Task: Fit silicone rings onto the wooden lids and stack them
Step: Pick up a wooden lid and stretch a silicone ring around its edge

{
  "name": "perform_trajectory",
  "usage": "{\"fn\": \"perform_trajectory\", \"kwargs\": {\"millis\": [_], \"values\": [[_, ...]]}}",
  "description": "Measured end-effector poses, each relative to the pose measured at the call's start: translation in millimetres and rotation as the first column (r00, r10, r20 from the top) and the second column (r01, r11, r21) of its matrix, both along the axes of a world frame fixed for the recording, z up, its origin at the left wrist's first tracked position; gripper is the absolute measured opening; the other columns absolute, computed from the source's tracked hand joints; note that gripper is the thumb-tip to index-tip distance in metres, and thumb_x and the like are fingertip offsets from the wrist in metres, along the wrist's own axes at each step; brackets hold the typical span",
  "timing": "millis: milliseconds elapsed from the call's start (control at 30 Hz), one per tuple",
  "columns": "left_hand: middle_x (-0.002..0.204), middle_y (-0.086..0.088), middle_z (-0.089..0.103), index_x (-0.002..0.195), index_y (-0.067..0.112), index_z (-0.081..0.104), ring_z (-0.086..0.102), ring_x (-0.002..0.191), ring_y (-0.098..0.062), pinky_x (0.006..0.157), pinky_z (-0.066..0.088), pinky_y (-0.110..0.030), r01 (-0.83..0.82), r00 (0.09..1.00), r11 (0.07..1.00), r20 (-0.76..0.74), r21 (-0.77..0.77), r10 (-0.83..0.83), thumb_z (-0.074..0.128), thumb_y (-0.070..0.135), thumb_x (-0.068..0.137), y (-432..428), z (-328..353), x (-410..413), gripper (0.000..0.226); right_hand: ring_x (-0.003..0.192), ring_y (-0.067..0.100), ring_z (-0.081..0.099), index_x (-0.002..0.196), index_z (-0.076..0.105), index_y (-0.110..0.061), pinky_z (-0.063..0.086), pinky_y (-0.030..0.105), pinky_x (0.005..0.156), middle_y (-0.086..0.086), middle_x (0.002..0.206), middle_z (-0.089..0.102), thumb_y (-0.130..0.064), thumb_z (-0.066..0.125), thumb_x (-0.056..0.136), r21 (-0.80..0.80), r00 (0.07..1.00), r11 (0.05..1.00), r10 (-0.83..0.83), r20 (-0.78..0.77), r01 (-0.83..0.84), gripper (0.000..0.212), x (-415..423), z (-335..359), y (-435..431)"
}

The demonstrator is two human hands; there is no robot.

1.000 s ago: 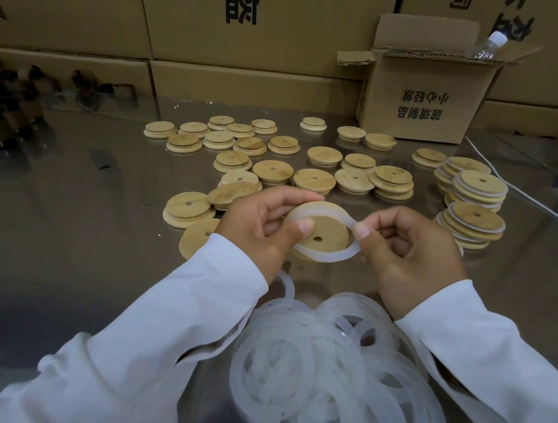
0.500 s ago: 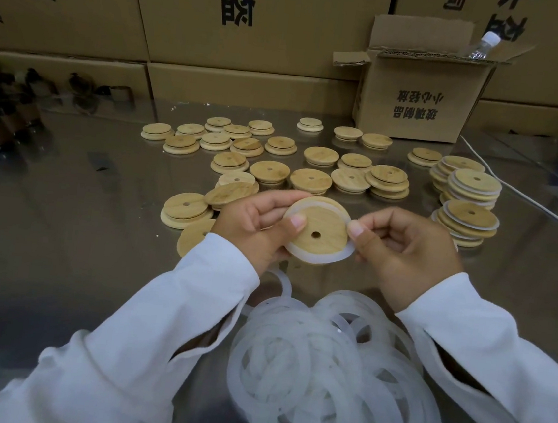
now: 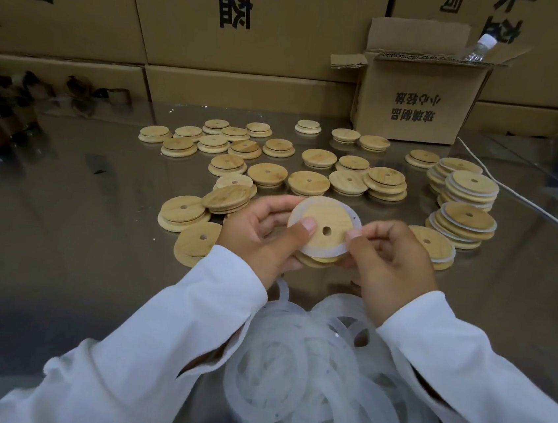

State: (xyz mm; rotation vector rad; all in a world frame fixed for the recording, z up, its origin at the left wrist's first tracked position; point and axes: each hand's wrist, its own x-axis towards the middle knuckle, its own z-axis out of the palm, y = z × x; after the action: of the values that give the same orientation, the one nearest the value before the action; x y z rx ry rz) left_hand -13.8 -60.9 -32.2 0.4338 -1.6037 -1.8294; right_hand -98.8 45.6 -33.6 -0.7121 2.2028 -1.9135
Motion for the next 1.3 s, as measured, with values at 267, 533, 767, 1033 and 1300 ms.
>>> {"fn": "perform_trajectory", "kwargs": {"millis": [267,533,767,1033,1300], "values": [[0.087,0.007,0.066,0.093,0.022,0.061,0.063,0.071,0.006,0.063,0.05,-0.01,0.078,0.99,0.968,0.135,-0.238,-0.046,0.068,0.007,0.078,1.6,1.5,1.3,0.023,0.072,0.017,0.064,0.07,0.056,-0.027,0.054,0.037,0.07,-0.007,0.073,0.063,-0.019,0.065,0.081,0.059,0.969,0.998,0.041,-0.242,-0.028,0.017,-5.8,7.3,8.7],[0.083,0.003,0.066,0.083,0.021,0.064,0.062,0.081,-0.011,0.075,0.05,-0.016,0.051,0.987,0.921,0.159,-0.387,0.012,0.066,0.01,0.081,-2.3,-0.3,2.4,0.011,0.072,0.004,0.062,0.067,0.059,-0.031,0.05,0.021,0.069,-0.012,0.071,0.065,-0.02,0.068,0.078,0.174,0.928,0.979,0.16,-0.337,-0.106,0.018,-3.6,10.1,10.4],[0.082,0.005,0.066,0.084,0.022,0.064,0.062,0.074,-0.001,0.071,0.05,-0.013,0.062,0.995,0.905,0.095,-0.422,-0.024,0.065,0.005,0.079,-7.3,7.8,5.9,0.018,0.064,0.0,0.061,0.062,0.066,-0.027,0.046,0.018,0.067,-0.011,0.064,0.068,-0.022,0.072,0.073,0.096,0.966,0.971,0.231,-0.117,-0.221,0.013,-10.4,20.5,15.7],[0.078,0.003,0.072,0.085,0.023,0.069,0.067,0.077,-0.014,0.069,0.056,-0.032,0.13,0.99,0.973,0.079,-0.189,-0.116,0.064,0.03,0.062,-13.7,7.9,6.6,0.024,0.068,0.0,0.061,0.065,0.066,-0.029,0.047,0.018,0.072,-0.013,0.066,0.068,-0.023,0.07,0.072,0.094,0.949,0.963,0.264,-0.172,-0.251,0.01,-11.7,29.0,18.4],[0.082,-0.003,0.073,0.079,0.027,0.072,0.066,0.09,-0.032,0.084,0.05,-0.059,0.044,0.992,0.991,0.123,-0.123,-0.029,0.075,0.026,0.07,-4.5,3.4,6.6,0.009,0.065,0.001,0.063,0.065,0.065,-0.027,0.05,0.014,0.066,-0.014,0.069,0.069,-0.02,0.072,0.073,0.016,0.965,0.984,0.176,-0.194,-0.176,0.012,-4.9,13.9,14.3]]}}
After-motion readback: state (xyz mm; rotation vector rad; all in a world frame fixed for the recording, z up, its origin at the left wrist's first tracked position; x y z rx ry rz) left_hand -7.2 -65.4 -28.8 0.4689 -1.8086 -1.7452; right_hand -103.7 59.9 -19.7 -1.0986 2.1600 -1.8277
